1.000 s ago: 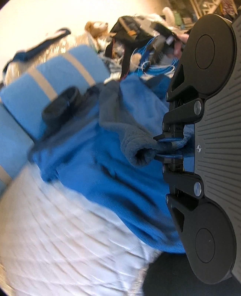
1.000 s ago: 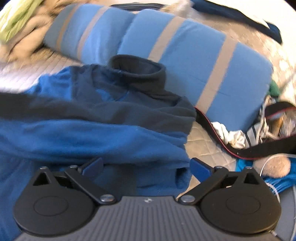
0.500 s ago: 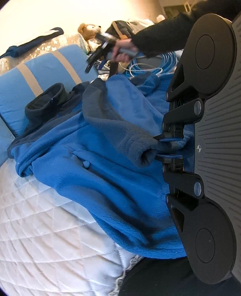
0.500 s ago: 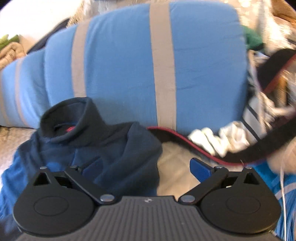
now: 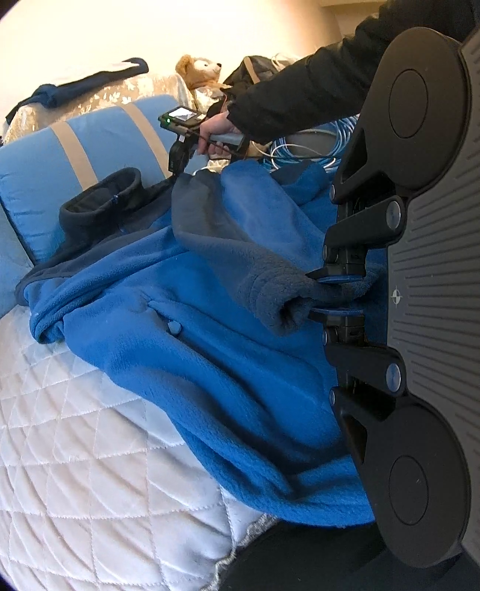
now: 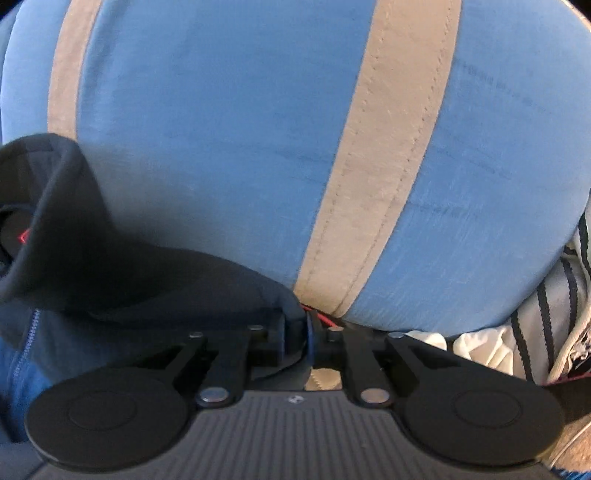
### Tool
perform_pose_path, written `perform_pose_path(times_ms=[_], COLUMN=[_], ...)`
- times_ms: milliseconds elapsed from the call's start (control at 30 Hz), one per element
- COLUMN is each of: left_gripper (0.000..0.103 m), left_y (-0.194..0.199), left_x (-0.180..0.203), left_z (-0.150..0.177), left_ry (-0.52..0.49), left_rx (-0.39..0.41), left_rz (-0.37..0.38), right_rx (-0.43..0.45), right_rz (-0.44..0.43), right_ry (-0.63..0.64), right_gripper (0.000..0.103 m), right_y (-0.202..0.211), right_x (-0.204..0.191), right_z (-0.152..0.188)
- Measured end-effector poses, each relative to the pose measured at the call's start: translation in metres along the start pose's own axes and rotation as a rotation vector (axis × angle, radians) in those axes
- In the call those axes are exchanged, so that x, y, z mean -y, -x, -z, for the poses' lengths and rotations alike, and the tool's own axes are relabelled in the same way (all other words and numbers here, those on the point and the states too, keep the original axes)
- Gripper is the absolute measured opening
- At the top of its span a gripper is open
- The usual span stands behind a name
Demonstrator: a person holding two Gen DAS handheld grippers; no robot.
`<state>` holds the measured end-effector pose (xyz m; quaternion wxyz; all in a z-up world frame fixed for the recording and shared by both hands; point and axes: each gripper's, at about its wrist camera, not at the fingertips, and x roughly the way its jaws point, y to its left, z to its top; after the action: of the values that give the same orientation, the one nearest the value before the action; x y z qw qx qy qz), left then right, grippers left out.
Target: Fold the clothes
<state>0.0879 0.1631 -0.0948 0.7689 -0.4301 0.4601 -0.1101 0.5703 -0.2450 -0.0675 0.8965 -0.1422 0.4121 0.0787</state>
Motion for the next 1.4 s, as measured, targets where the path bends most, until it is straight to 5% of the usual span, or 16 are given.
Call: perform_pose_path(times_ms=[233, 300, 433, 733, 933, 1133, 1233, 1300, 1400], left_gripper=[0.011, 0.011, 0.011, 0.011, 0.011, 0.011, 0.012, 0.012, 0.012], left_y=[0.009, 0.015, 0.023, 0.049, 0.024, 0.022, 0.019, 0.017, 0.014], left_x=[-0.001, -0.003, -0.002, 0.018, -0.008, -0.006, -0.015, -0.020, -0.024], left_z=[-0.012, -0.018, -0.034, -0.071, -0.072, -0.080, -0.083, -0.085, -0.087], left_ry=[0.027, 0.044, 0.043, -0.055, -0.019, -0.043, -0.016, -0.001, 0.015], left_rx=[0.032, 0.057, 0.102, 0.185, 0.110, 0.102, 0.089, 0.081, 0.075], left_rz=[0.059, 0.078, 0.070, 0.029, -0.076, -0.099, -0.099, -0.095, -0.096], right_rx=[-0.014, -0.021, -0.005, 0.021, 0.018, 0.015, 0.021, 0.013, 0.017], right_rz=[-0.123, -0.164, -0.223, -0.169, -0.150, -0.116, -0.141, -0.221, -0.293], right_ry=[-0.123, -0.158, -0.185, -0.087, -0.082, -0.071, -0.099, -0.144, -0.140], right_gripper=[0.012, 0.029, 0.029, 0.030, 0.031, 0.034, 0.051, 0.093, 0.096], right_y=[-0.021, -0.027, -0.033, -0.029, -0.025, -0.018, -0.001, 0.018, 0.064], right_x=[0.035, 0.047, 0.061, 0.052, 0.054, 0.053, 0.058, 0.066, 0.068], right_z=[0.002, 0.005, 0.015, 0.021, 0.022, 0.023, 0.024, 0.028, 0.043])
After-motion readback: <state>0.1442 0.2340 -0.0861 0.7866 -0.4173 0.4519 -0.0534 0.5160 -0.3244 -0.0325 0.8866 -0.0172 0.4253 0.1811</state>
